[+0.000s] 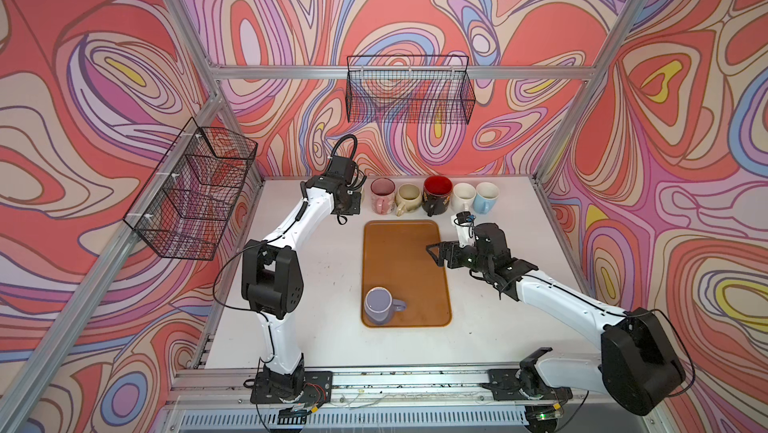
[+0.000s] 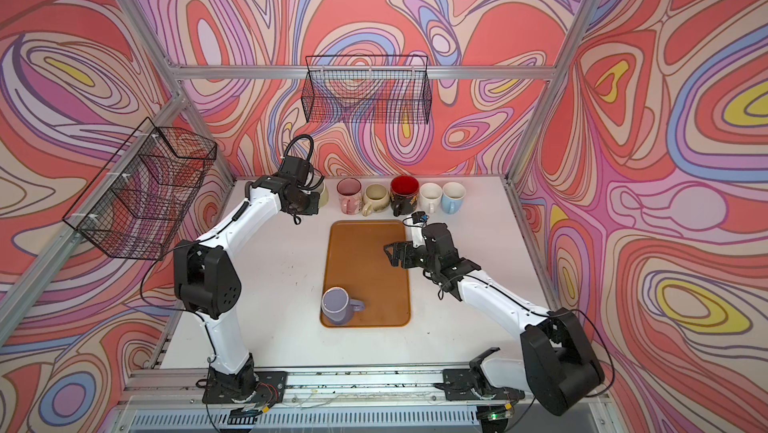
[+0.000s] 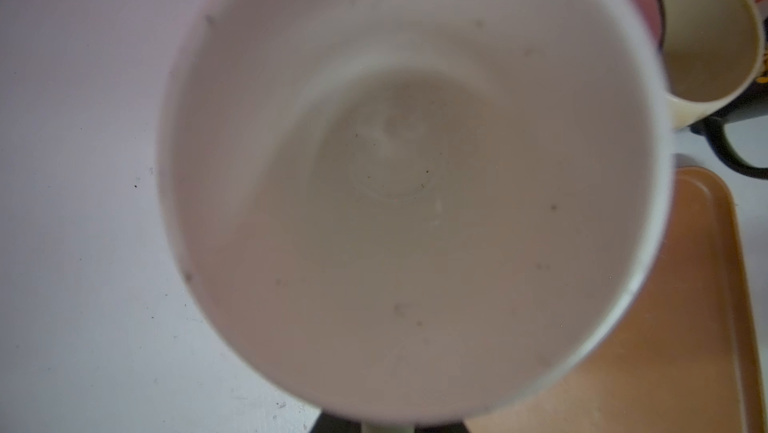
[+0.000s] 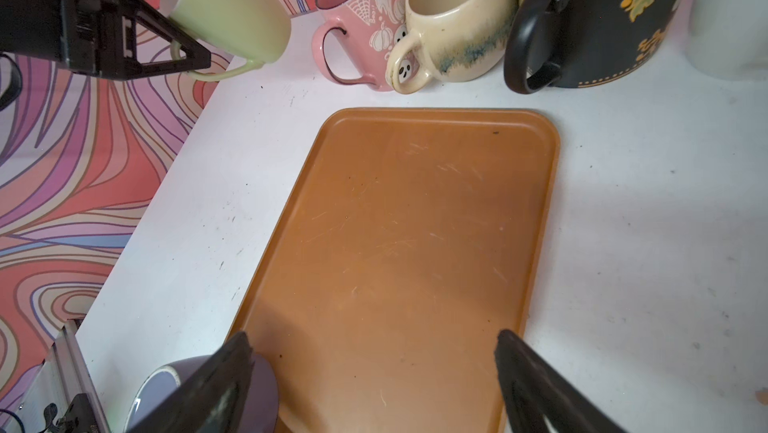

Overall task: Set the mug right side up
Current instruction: 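Carry the upright green mug beyond the tray with the left gripper while the right withdraws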

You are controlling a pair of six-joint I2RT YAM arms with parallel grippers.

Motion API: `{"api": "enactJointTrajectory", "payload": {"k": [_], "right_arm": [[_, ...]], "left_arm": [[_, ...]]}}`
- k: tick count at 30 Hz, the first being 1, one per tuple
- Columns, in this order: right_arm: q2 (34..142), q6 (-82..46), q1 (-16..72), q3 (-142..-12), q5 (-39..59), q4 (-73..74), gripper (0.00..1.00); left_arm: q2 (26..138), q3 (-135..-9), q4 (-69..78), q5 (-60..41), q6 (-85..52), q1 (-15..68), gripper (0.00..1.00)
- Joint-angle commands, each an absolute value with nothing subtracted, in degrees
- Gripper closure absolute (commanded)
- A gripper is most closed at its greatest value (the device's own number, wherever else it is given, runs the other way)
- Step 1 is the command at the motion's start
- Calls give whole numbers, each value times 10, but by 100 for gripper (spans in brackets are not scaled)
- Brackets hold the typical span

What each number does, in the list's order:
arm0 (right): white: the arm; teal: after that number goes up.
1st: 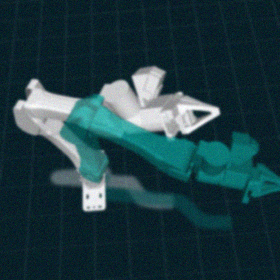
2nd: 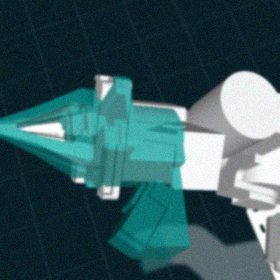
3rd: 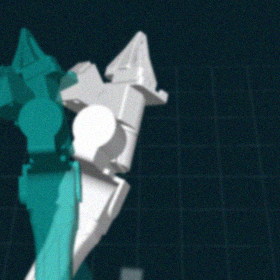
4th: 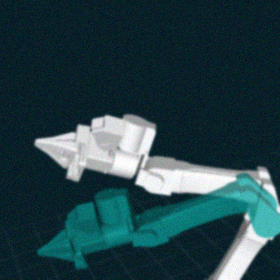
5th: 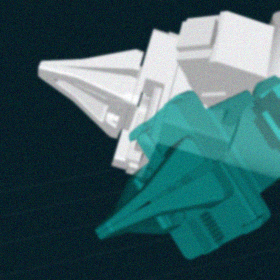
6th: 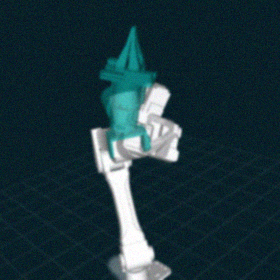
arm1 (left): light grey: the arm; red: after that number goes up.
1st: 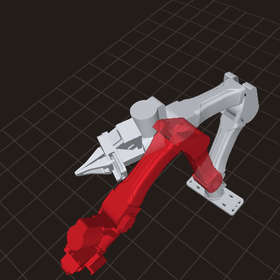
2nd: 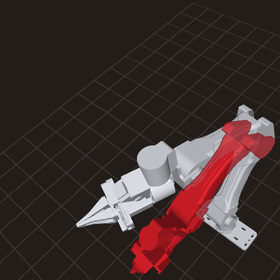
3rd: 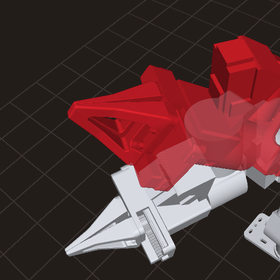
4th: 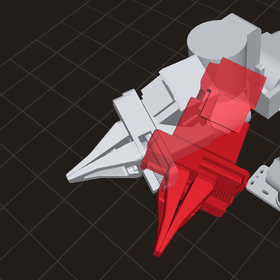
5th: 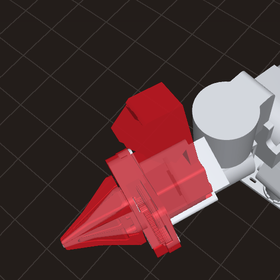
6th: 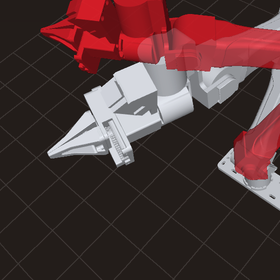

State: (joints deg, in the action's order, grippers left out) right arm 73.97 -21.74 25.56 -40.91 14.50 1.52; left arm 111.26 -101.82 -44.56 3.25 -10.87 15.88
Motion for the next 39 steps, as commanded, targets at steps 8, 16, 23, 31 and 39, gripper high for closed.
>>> {"api": "enactJointTrajectory", "payload": {"k": [8,16,23,31,39], "right_arm": [[760,-215,254,-417,122,7,5],[777,-208,254,-425,113,1,5],[786,-207,254,-427,114,0,5],[786,-206,254,-427,113,-1,6],[786,-205,254,-427,115,-3,5]], "left_arm": [[1245,-1194,-504,55,-69,146,100],[1310,-1265,-529,32,-74,145,100],[1337,-1285,-541,5,-85,146,100],[1347,-1285,-556,-5,-89,146,100],[1352,-1285,-561,-15,-96,148,99]]}}
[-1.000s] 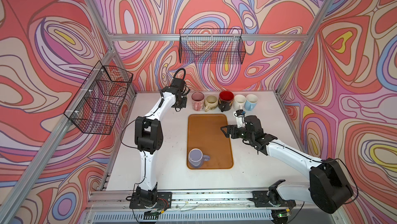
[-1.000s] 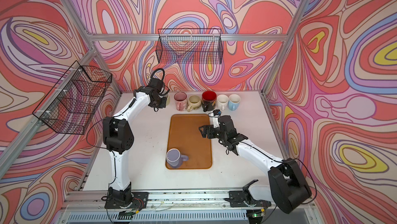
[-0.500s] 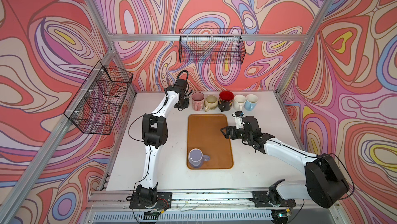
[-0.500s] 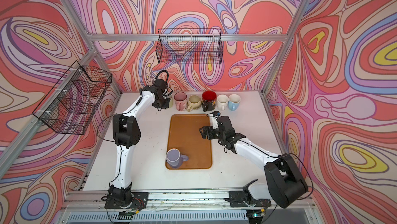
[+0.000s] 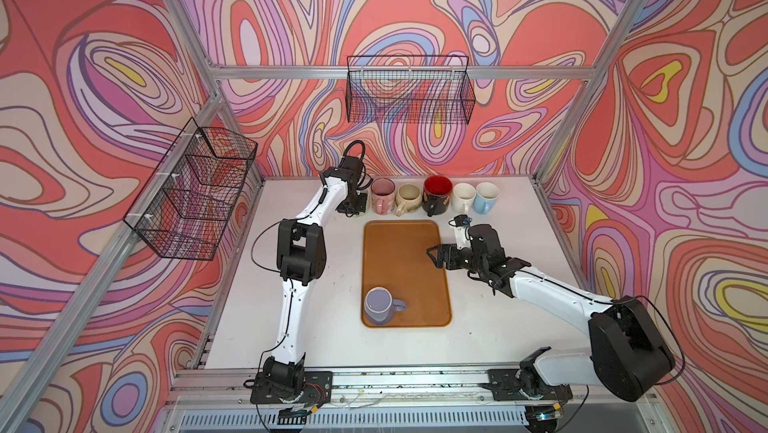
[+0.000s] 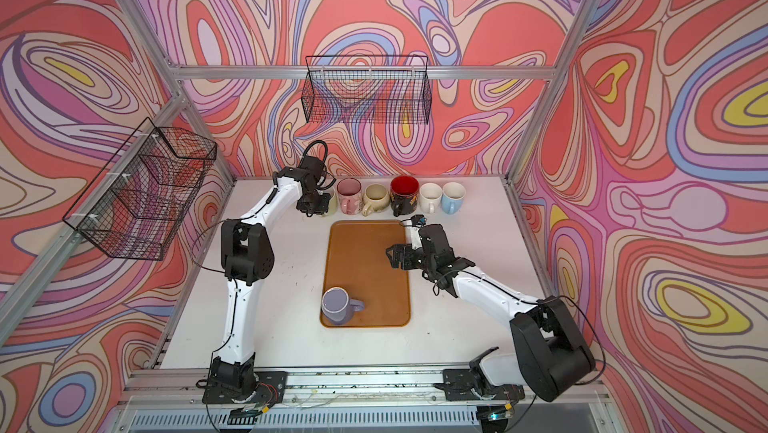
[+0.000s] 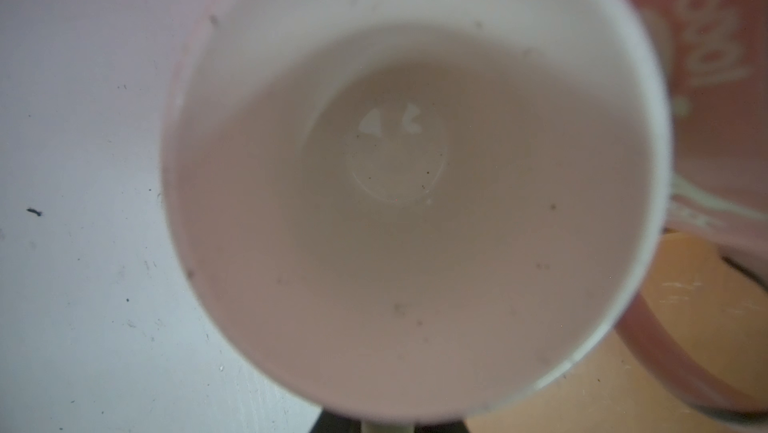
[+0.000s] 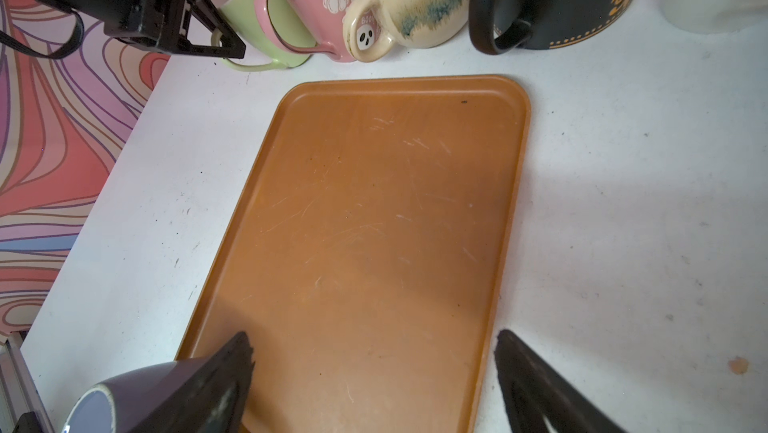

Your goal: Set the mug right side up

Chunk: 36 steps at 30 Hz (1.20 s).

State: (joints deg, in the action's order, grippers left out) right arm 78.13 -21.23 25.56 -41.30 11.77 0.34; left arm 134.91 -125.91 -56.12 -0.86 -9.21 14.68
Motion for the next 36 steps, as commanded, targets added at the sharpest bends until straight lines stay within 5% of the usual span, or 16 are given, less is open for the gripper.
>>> {"api": "enactJointTrajectory", "payload": {"k": [1,9,20,30,36], "right_arm": [[785,-206,254,-428,114,-3,6],[779,-200,254,-429,117,-9,6],[760,-175,255,-435,202,-14,11],[784,-141,282,-492,249,-104,19],[803,-87,363,-539,194,-195,20]], "left_arm": [[1353,-1285,-563,-15,-96,147,97],[1346,-1284,-570,-18,-99,150,69],[1269,-1228,-556,-24,-100,150,46],[1070,-1037,-470,-79,-126,153,41],[933,-895,-410,-115,-148,162,39]]}}
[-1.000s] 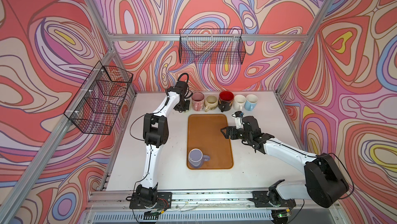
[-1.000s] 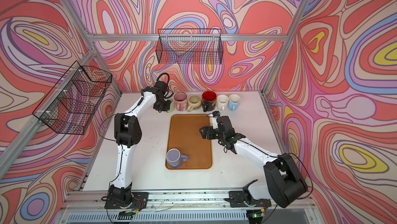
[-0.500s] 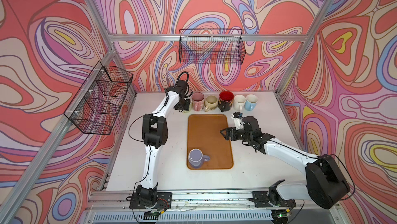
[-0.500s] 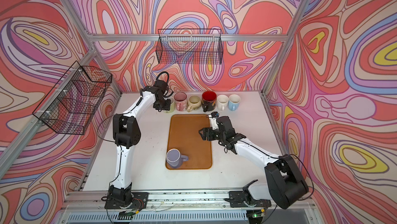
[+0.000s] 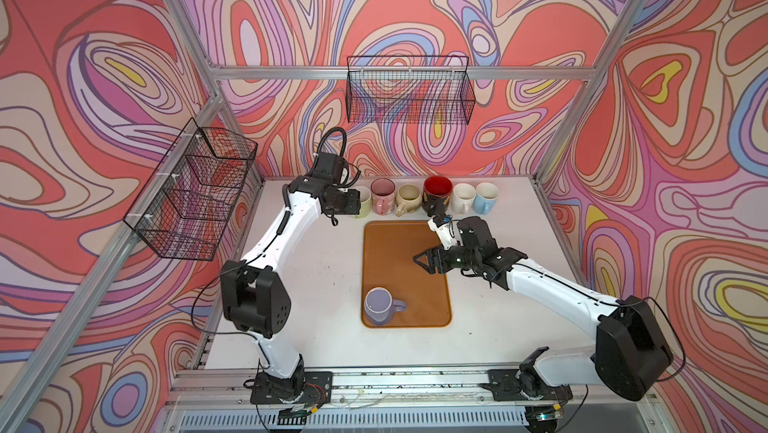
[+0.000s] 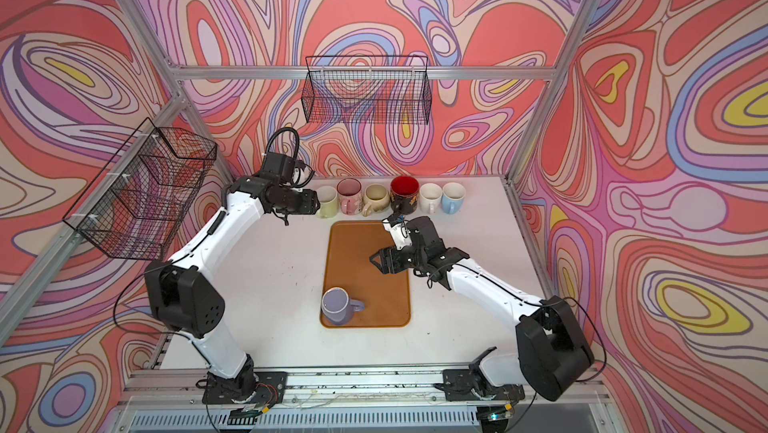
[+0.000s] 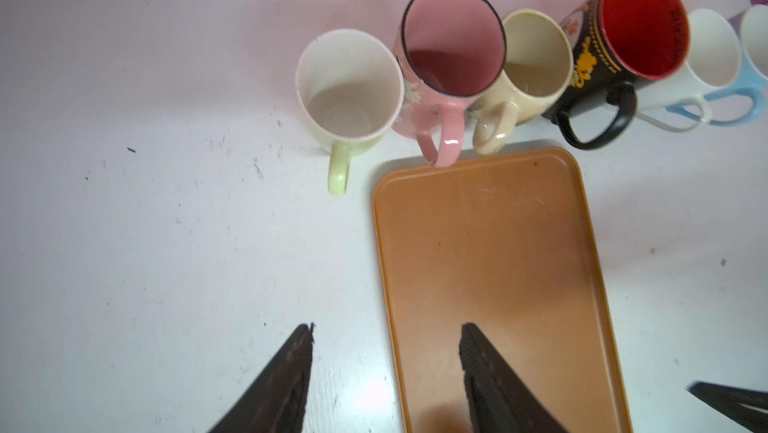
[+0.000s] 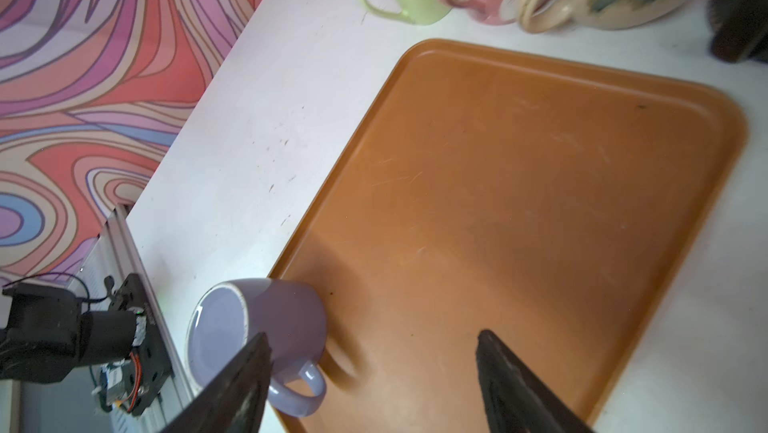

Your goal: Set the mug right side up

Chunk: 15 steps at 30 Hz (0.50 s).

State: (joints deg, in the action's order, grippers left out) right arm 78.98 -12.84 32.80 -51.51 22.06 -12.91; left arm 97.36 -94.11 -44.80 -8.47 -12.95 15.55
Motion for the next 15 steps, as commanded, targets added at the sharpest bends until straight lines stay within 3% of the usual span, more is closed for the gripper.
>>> {"api": "enactJointTrajectory", "payload": {"k": [1,15], "right_arm": [[806,-80,374,-543,190,-205,21],[852,43,478,-580,134,-338,31]], "left_arm": [[913,-875,-402,-119,-152,165,39],[643,-647,-359,-156,-187,196,32]]}}
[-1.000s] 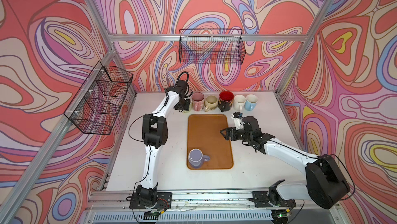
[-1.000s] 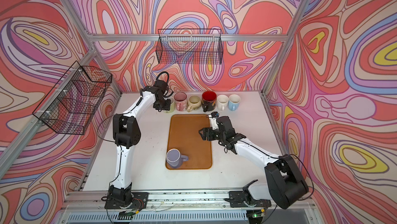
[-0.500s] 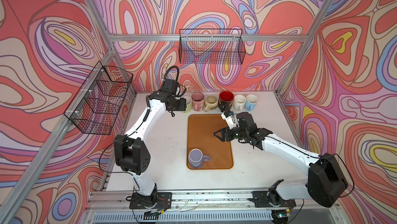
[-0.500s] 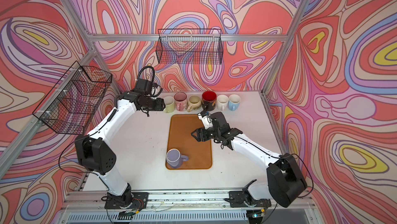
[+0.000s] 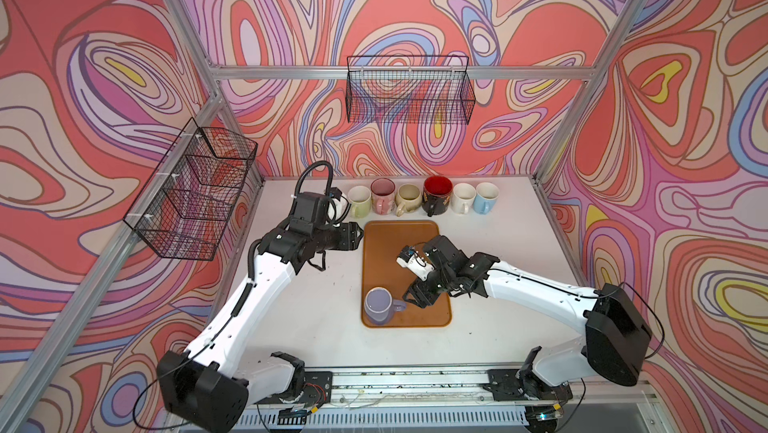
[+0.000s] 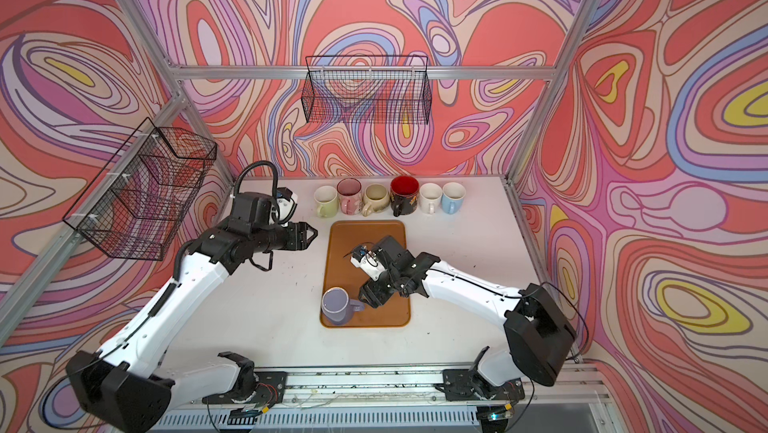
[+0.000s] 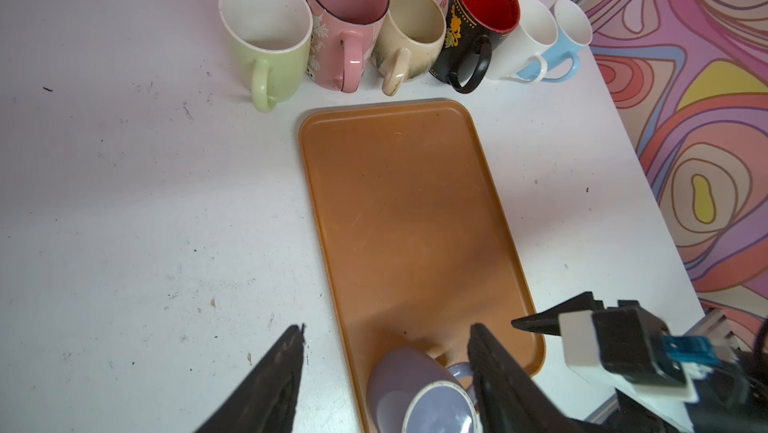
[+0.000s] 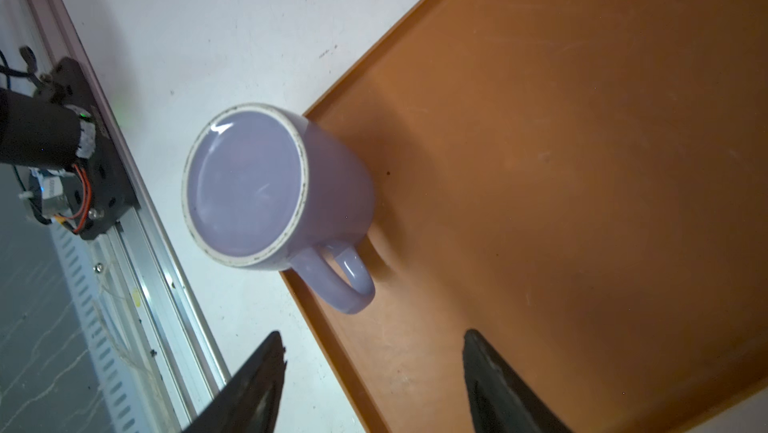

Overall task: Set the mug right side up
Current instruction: 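Grasp the lavender mug's base with the right gripper while the left withdraws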

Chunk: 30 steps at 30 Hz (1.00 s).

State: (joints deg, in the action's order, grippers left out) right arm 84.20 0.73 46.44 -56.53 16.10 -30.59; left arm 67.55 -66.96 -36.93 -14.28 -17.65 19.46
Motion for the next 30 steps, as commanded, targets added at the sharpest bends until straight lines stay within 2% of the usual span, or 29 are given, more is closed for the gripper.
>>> {"api": "enactJointTrajectory", "payload": {"k": [1,13,22,30], "right_arm": [[854,49,484,-581,127,-342,31],[890,101,533,-608,101,-352,33],[959,124,553,-668,89,-384,36],[991,136,565,-699,85,-405,47]], "left_arm": [[627,-638,-363,-156,-186,196,32],[467,-543,-363,-103,-173,197,28],[421,-496,-345,-89,-168,197,28],[403,-484,-341,-74,-164,196,27]]}}
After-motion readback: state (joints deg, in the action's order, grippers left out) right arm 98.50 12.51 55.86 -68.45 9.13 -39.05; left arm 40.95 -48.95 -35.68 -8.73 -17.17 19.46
